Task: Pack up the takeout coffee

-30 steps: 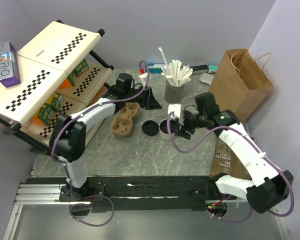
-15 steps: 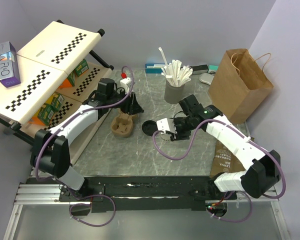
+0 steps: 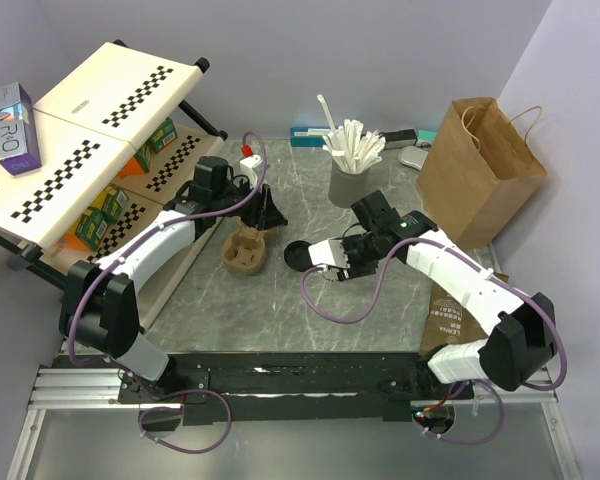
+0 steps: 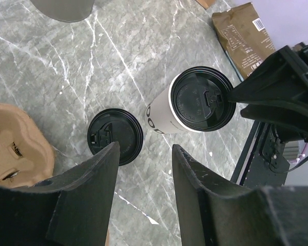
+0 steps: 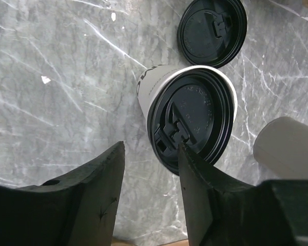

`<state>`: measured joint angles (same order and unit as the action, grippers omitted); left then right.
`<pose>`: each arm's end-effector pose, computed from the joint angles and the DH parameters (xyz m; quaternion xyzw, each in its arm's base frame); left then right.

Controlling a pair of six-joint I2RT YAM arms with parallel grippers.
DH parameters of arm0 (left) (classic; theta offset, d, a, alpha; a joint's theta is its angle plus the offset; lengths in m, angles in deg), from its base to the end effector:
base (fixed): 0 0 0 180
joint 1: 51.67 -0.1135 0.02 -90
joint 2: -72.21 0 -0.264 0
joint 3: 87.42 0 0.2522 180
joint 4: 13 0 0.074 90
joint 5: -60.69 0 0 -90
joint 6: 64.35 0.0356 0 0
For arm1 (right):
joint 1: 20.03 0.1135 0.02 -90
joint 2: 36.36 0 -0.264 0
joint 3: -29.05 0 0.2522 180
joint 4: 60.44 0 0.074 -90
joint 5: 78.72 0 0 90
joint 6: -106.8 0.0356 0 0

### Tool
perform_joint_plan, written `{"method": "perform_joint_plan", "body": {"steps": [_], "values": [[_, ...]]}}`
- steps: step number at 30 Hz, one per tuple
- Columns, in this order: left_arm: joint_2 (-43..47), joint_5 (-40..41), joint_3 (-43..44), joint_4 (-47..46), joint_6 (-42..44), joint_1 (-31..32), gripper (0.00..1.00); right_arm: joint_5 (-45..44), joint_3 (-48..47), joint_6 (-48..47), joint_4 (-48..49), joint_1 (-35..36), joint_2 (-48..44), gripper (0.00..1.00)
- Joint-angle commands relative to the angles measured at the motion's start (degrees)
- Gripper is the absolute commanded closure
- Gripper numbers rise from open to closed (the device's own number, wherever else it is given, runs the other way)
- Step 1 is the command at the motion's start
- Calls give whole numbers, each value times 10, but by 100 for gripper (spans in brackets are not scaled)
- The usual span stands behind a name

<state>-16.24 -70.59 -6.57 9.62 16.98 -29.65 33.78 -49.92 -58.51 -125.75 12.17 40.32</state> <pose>0.3156 -0.1530 0.2933 0.2688 0.7854 -0.4181 0.3689 0.2125 0.1499 0.2852 -0.7961 0.5272 0.0924 0.2825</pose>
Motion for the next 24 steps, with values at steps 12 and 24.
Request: {"method": "perform_joint_plan", "body": {"steps": [12,24], "values": [[-5,-25,8,-22,-3,-1,49,-15,10,-28,16,18,19,59],[-11,-31,6,-27,-6,-1,49,-22,-5,-19,3,22,32,83]]}}
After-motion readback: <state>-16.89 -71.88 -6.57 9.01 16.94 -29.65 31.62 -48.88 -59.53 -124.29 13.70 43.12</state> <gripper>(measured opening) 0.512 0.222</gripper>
